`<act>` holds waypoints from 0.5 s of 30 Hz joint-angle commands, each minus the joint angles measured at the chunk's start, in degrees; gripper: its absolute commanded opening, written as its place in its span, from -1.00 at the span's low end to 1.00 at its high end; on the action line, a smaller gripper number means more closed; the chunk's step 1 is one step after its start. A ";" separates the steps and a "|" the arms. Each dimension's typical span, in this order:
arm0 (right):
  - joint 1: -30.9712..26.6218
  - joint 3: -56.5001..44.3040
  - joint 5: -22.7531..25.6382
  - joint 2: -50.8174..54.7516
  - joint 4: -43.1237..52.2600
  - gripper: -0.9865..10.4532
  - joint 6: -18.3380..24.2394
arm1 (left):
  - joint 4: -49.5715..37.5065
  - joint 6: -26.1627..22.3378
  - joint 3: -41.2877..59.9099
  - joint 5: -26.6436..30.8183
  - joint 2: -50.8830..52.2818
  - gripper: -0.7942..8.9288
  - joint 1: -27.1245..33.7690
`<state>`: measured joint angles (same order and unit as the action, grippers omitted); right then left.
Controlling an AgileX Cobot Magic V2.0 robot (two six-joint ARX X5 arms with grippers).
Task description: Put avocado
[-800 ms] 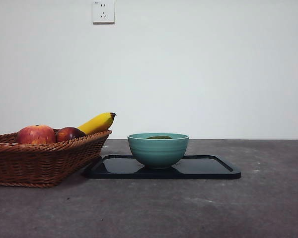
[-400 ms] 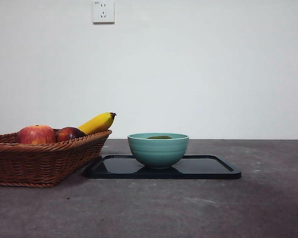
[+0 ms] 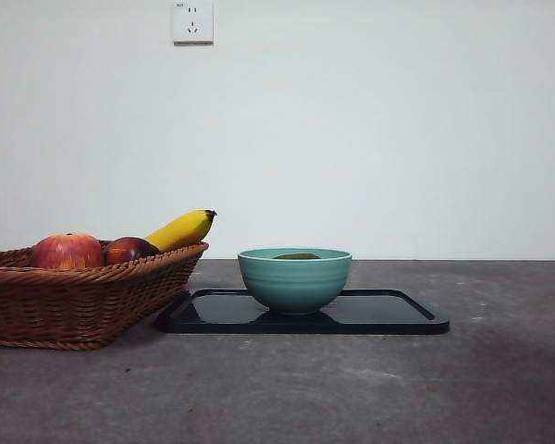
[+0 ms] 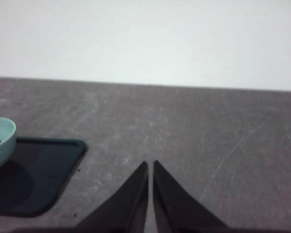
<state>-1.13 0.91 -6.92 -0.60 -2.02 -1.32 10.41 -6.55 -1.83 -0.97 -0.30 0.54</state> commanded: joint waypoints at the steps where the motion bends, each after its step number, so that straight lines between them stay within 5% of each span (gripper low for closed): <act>1: 0.00 -0.31 1.38 0.39 -0.24 -0.81 -0.17 | 0.35 0.15 1.18 0.13 0.11 -0.82 0.15; 15: 0.02 -0.31 1.36 0.39 -7.56 -0.81 -1.40 | 0.35 0.15 1.18 0.13 0.11 -0.82 0.15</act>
<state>-1.13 0.95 -5.72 -0.36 -9.52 -1.76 10.41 -6.52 -1.83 -0.95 -0.30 0.54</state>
